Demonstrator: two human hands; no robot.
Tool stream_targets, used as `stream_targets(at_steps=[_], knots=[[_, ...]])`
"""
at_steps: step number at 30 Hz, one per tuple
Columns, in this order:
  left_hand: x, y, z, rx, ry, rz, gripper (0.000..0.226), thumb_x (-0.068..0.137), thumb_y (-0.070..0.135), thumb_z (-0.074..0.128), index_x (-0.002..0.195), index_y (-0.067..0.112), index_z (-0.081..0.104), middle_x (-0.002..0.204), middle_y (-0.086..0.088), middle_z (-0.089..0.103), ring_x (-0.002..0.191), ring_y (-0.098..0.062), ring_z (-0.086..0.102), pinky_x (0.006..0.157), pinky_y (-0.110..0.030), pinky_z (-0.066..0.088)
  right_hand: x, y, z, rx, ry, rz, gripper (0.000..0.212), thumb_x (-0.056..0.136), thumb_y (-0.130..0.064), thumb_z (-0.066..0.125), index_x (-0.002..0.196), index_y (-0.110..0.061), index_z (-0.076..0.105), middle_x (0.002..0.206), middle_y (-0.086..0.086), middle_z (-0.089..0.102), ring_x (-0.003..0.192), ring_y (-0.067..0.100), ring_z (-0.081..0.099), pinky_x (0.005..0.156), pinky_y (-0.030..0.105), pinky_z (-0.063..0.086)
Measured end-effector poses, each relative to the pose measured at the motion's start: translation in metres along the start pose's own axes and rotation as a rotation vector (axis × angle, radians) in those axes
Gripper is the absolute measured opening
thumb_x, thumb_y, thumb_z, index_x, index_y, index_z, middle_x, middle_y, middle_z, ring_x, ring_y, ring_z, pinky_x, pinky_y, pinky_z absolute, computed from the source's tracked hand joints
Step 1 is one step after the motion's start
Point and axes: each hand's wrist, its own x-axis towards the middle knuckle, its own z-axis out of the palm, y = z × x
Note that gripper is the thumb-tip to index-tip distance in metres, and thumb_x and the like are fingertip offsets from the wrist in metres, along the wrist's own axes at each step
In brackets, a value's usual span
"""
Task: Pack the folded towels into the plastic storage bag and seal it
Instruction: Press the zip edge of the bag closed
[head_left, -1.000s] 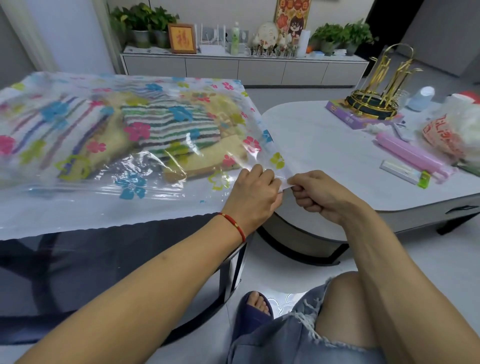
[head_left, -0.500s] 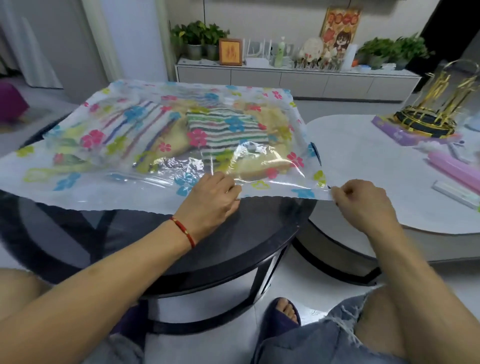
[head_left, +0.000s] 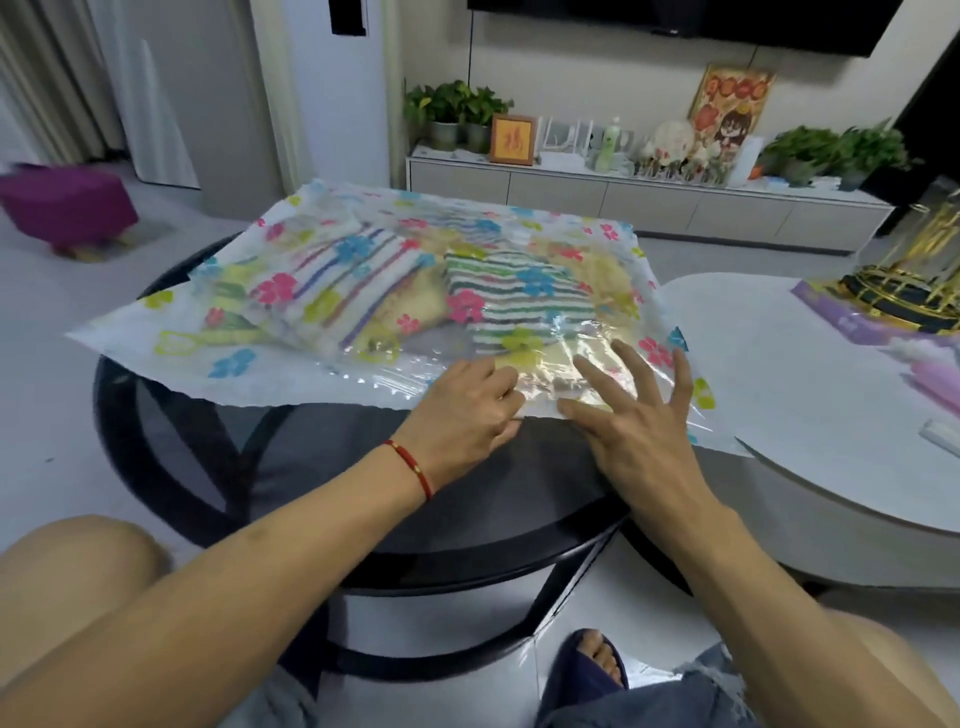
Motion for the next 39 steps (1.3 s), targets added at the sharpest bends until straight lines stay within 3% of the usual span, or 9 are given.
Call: stream_targets(at_steps=[6,10,13,17,19,22,27,33,39], knots=[[-0.048,-0.044,-0.019,0.101,0.064,-0.007,0.015,0.090,0.022,0.063,0.086,0.009,0.069,0.078,-0.008,0.060,0.072,-0.029,0.057,0.067,-0.039,0.046,-0.015,0.014,-0.009,0.029,0.017,0.052,0.025,0.082,-0.015,0.084,0.105,-0.024,0.082,0.135,0.008,0.070,0.129,0.045,0.057,0.111,0.072,0.030],[-0.058,-0.048,-0.021,0.056,0.109,-0.053,0.020,0.093,0.017,0.058,0.086,0.003,0.071,0.076,-0.012,0.061,0.067,-0.031,0.059,0.065,-0.042,0.049,0.000,-0.037,-0.014,0.192,0.075,-0.033,0.036,0.088,-0.017,0.078,0.123,-0.011,0.072,0.132,0.011,0.068,0.116,0.037,0.064,0.087,0.049,0.058],[-0.055,-0.040,-0.020,-0.009,0.142,-0.080,0.013,0.088,0.010,0.066,0.081,-0.001,0.070,0.072,-0.014,0.059,0.063,-0.031,0.056,0.068,-0.044,0.045,0.029,-0.095,-0.004,0.292,0.082,-0.109,0.043,0.091,-0.010,0.074,0.133,-0.009,0.067,0.124,0.012,0.071,0.108,0.035,0.068,0.086,0.047,0.057],[-0.060,-0.050,-0.022,-0.085,0.117,-0.081,0.012,0.087,0.013,0.069,0.086,0.000,0.071,0.075,-0.013,0.060,0.066,-0.031,0.057,0.058,-0.041,0.046,0.038,-0.120,0.011,0.397,0.168,-0.033,0.039,0.079,0.009,0.074,0.116,-0.002,0.076,0.099,0.011,0.078,0.082,0.031,0.075,0.062,0.036,0.060],[-0.067,-0.055,-0.023,-0.053,0.083,-0.048,0.013,0.086,0.017,0.070,0.089,0.004,0.071,0.078,-0.011,0.061,0.069,-0.030,0.058,0.060,-0.041,0.047,0.025,-0.109,0.015,0.358,0.223,-0.083,0.034,0.086,0.007,0.058,0.112,-0.003,0.077,0.099,0.011,0.079,0.081,0.030,0.077,0.055,0.037,0.061],[-0.081,-0.062,-0.027,-0.037,0.097,-0.063,0.013,0.085,0.017,0.072,0.087,0.004,0.071,0.077,-0.010,0.061,0.068,-0.029,0.057,0.058,-0.040,0.047,0.010,-0.083,0.013,0.345,0.260,-0.085,0.045,0.083,0.009,0.045,0.108,-0.006,0.080,0.104,0.006,0.080,0.084,0.025,0.078,0.057,0.032,0.062],[-0.119,-0.079,-0.037,0.004,0.153,-0.143,0.018,0.091,0.018,0.063,0.095,0.003,0.072,0.084,-0.012,0.063,0.072,-0.031,0.059,0.059,-0.041,0.048,-0.007,-0.066,0.004,0.306,0.242,0.082,0.046,0.071,0.018,0.079,0.106,-0.012,0.082,0.102,0.003,0.081,0.086,0.025,0.080,0.060,0.035,0.063],[-0.129,-0.066,-0.036,-0.020,0.163,-0.193,0.015,0.090,0.014,0.063,0.093,0.003,0.071,0.081,-0.010,0.061,0.071,-0.029,0.058,0.060,-0.041,0.047,0.042,-0.156,-0.003,0.383,0.022,-0.114,0.050,0.088,-0.010,0.080,0.136,-0.011,0.067,0.138,0.015,0.067,0.129,0.037,0.063,0.106,0.058,0.049],[-0.148,-0.092,-0.054,0.004,0.088,-0.218,0.013,0.087,0.016,0.068,0.084,0.004,0.072,0.077,-0.010,0.061,0.068,-0.030,0.057,0.061,-0.039,0.045,0.050,-0.186,0.011,0.465,0.101,-0.059,0.050,0.064,0.018,0.085,0.108,-0.005,0.079,0.106,0.012,0.080,0.096,0.035,0.077,0.084,0.054,0.061]])
